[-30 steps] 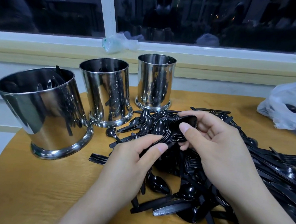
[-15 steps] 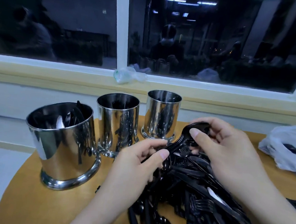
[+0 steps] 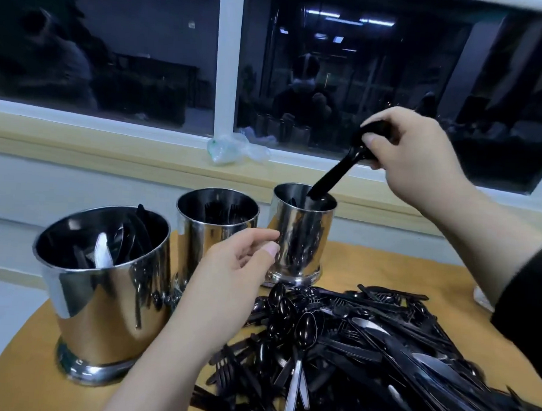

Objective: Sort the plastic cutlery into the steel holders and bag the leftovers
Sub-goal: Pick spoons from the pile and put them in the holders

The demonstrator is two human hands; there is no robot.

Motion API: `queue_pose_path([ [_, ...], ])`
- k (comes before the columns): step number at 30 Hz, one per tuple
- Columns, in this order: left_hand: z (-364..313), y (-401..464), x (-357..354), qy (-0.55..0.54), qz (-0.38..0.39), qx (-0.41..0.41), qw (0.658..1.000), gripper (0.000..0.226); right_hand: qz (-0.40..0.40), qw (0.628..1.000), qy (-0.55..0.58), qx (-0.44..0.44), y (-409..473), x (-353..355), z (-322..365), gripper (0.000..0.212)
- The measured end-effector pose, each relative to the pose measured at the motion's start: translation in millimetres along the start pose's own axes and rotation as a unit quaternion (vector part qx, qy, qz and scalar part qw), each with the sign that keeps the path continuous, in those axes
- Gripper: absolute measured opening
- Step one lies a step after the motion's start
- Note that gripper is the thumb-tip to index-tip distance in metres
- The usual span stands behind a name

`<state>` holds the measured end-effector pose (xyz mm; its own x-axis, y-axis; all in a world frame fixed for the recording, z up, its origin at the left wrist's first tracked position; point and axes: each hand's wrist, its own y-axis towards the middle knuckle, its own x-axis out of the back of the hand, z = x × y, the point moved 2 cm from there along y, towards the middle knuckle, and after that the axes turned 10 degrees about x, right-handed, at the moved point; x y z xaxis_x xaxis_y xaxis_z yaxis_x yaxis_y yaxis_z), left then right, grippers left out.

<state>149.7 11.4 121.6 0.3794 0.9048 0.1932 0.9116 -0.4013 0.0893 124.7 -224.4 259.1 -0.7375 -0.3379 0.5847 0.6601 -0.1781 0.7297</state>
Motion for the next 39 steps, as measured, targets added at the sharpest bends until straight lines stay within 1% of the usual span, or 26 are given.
queue_pose_path([
  [5,5,6,3,0.014,0.005,0.014,1.0,0.024,0.073,0.996,-0.056,0.011,30,-39,-25,0.01],
  [11,9,10,5,0.023,0.005,0.032,0.999,0.024,0.156,0.982,-0.105,0.024,39,-84,-47,0.009],
  [16,11,11,4,0.035,0.019,0.039,0.998,0.027,0.294,0.946,-0.135,0.03,45,-115,-59,0.012],
  [18,11,12,4,0.035,0.018,0.04,0.998,0.03,0.326,0.935,-0.137,0.025,44,-125,-61,0.016],
  [20,11,13,3,0.033,0.019,0.041,0.998,0.032,0.341,0.928,-0.147,0.018,42,-135,-65,0.023],
  [23,12,14,0,0.033,0.023,0.041,0.998,0.027,0.333,0.933,-0.138,-0.013,38,-143,-72,0.036],
  [25,14,14,-1,0.034,0.025,0.039,0.998,0.025,0.303,0.943,-0.133,-0.023,36,-142,-74,0.037],
  [27,15,13,-2,0.036,0.027,0.035,0.998,0.025,0.25,0.96,-0.127,-0.029,33,-136,-71,0.035],
  [30,17,12,-2,0.04,0.024,0.03,0.998,0.025,0.155,0.984,-0.083,-0.028,19,-115,-58,0.029],
  [32,18,9,-4,0.048,0.025,0.027,0.998,0.023,0.118,0.992,-0.045,-0.017,-2,-97,-43,0.025],
  [34,19,3,-7,0.064,0.029,0.024,0.997,0.022,0.117,0.993,-0.01,-0.01,-32,-78,-28,0.018],
  [36,23,-5,-10,0.088,0.035,0.025,0.995,0.021,0.154,0.988,0.015,-0.019,-73,-63,-17,0.014],
  [39,33,-21,-14,0.136,0.027,0.019,0.99,0.019,0.216,0.975,0.014,-0.049,-139,-44,-5,0.012],
])
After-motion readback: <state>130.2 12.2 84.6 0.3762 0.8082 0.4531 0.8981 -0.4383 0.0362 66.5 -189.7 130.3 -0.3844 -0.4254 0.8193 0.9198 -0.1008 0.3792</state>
